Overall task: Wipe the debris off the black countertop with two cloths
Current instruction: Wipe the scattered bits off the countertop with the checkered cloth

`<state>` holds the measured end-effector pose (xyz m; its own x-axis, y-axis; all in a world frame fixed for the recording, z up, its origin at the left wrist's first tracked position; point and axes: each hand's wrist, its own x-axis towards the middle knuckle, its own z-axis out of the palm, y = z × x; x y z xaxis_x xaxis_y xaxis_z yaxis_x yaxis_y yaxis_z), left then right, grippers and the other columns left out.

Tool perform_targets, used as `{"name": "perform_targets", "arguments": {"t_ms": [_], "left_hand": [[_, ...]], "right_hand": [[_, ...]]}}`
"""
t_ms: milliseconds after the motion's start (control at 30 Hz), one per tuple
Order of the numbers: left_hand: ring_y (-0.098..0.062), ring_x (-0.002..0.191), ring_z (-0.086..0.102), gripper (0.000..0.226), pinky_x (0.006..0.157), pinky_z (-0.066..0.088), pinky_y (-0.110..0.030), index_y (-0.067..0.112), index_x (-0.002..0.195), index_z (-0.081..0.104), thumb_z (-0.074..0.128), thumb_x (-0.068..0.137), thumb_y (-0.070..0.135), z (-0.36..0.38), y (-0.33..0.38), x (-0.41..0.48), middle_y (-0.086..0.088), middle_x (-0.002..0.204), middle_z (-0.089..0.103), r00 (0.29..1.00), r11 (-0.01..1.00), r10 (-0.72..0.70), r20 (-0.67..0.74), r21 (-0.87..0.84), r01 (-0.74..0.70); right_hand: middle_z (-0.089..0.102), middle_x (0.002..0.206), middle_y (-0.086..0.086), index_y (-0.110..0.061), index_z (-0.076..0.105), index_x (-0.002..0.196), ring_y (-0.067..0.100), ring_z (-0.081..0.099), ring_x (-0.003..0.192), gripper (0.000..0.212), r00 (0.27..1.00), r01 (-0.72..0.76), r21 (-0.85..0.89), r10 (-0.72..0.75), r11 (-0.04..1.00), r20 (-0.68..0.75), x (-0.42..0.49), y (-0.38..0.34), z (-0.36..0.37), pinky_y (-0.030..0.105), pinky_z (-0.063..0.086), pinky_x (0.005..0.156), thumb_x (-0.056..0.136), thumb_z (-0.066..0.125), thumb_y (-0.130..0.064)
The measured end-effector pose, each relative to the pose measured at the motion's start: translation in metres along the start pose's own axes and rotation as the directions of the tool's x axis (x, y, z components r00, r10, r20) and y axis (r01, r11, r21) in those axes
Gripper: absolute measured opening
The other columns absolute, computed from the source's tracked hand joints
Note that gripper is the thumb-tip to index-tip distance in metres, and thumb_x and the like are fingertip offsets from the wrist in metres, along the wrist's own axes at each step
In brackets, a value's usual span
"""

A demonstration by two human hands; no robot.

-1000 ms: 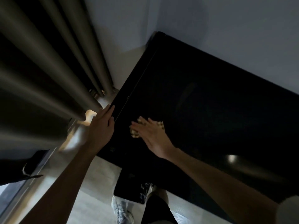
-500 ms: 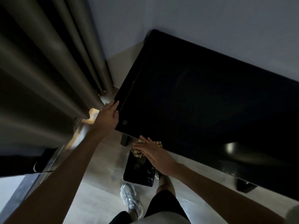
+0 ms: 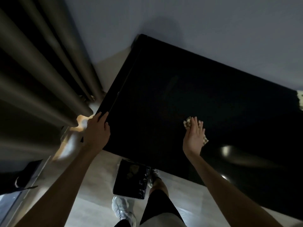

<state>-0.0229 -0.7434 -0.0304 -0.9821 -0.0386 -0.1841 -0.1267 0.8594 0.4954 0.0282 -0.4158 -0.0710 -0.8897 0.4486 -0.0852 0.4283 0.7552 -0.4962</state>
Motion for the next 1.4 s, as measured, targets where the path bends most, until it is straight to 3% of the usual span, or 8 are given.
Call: {"name": "perform_targets", "arguments": {"t_ms": [233,400,533,833,1033,1167,1300,1400], "left_hand": [[-0.04,0.09,0.059,0.038,0.073,0.05,-0.047,0.003,0.128,0.056,0.051,0.091,0.009,0.003,0.003,0.013,-0.025,0.102,0.063,0.994,0.971,0.02,-0.111,0.24,0.008],[-0.038,0.075,0.06,0.051,0.058,0.05,-0.043,0.005,0.119,0.063,0.031,0.085,0.026,0.008,-0.001,0.02,-0.022,0.093,0.065,0.994,0.959,-0.004,-0.106,0.281,0.034],[-0.038,0.074,0.061,0.034,0.051,0.054,-0.041,-0.003,0.115,0.062,0.058,0.082,0.003,0.005,-0.001,0.011,-0.023,0.092,0.065,0.976,0.958,0.116,-0.183,0.281,-0.061],[-0.032,0.117,0.052,0.046,0.092,0.046,-0.044,0.013,0.133,0.052,0.045,0.088,0.006,-0.015,-0.034,-0.006,-0.015,0.128,0.057,0.994,0.99,0.108,-0.021,-0.088,-0.109],[-0.036,0.119,0.05,0.046,0.095,0.044,-0.047,0.008,0.134,0.05,0.043,0.088,0.005,-0.025,-0.058,-0.034,-0.017,0.132,0.053,0.998,0.993,0.003,-0.058,-0.115,-0.01],[-0.042,0.108,0.055,0.043,0.094,0.045,-0.05,-0.002,0.123,0.059,0.045,0.082,-0.004,-0.027,-0.068,-0.04,-0.027,0.116,0.059,1.0,0.993,-0.009,0.021,-0.116,0.012],[-0.04,0.095,0.066,0.038,0.082,0.052,-0.047,-0.008,0.104,0.067,0.043,0.076,0.001,-0.023,-0.084,-0.044,-0.026,0.102,0.068,0.998,0.99,0.049,0.034,-0.136,-0.044],[-0.042,0.101,0.063,0.054,0.09,0.049,-0.047,-0.009,0.112,0.063,0.03,0.077,0.016,-0.022,-0.088,-0.053,-0.028,0.109,0.065,0.993,0.991,0.109,0.045,-0.081,-0.105]], "right_hand": [[0.021,0.16,0.005,-0.012,0.028,0.15,0.032,0.004,0.149,0.047,0.998,0.064,-0.047,-0.064,0.997,-0.012,0.176,-0.042,0.018,0.04,0.004,0.12,0.103,0.03,-0.014],[0.026,0.158,0.007,-0.012,0.029,0.149,0.031,0.007,0.148,0.046,0.974,0.224,-0.064,-0.221,0.973,0.042,0.24,-0.081,0.037,0.038,0.001,0.119,0.104,0.028,-0.016],[0.041,0.149,0.011,-0.011,0.042,0.143,0.034,0.021,0.145,0.045,0.915,0.402,-0.026,-0.4,0.915,0.058,0.22,-0.085,0.043,0.041,0.008,0.12,0.099,0.036,-0.006],[0.04,0.151,0.0,-0.016,0.041,0.144,0.028,0.021,0.145,0.058,0.589,0.751,0.118,-0.74,0.649,0.324,-0.003,-0.106,0.073,0.044,0.012,0.119,0.089,0.042,0.001],[0.035,0.154,-0.006,-0.018,0.041,0.144,0.016,0.008,0.149,0.054,0.405,0.776,0.325,-0.821,0.541,0.401,-0.096,-0.105,0.077,0.043,0.016,0.121,0.094,0.05,0.001],[0.036,0.151,-0.01,-0.018,0.045,0.141,0.008,0.012,0.148,0.05,0.612,0.575,0.472,-0.734,0.668,0.293,-0.087,-0.115,0.044,0.034,0.02,0.12,0.097,0.038,0.005],[0.03,0.155,-0.005,-0.017,0.04,0.145,0.013,0.003,0.148,0.045,0.817,0.461,0.301,-0.531,0.835,0.225,-0.035,-0.12,0.047,0.044,0.008,0.122,0.102,0.033,-0.003],[0.026,0.158,0.0,-0.018,0.036,0.146,0.022,0.0,0.149,0.049,0.885,0.385,0.156,-0.411,0.91,0.216,-0.016,-0.137,0.076,0.042,-0.003,0.122,0.1,0.032,0.0]]}}
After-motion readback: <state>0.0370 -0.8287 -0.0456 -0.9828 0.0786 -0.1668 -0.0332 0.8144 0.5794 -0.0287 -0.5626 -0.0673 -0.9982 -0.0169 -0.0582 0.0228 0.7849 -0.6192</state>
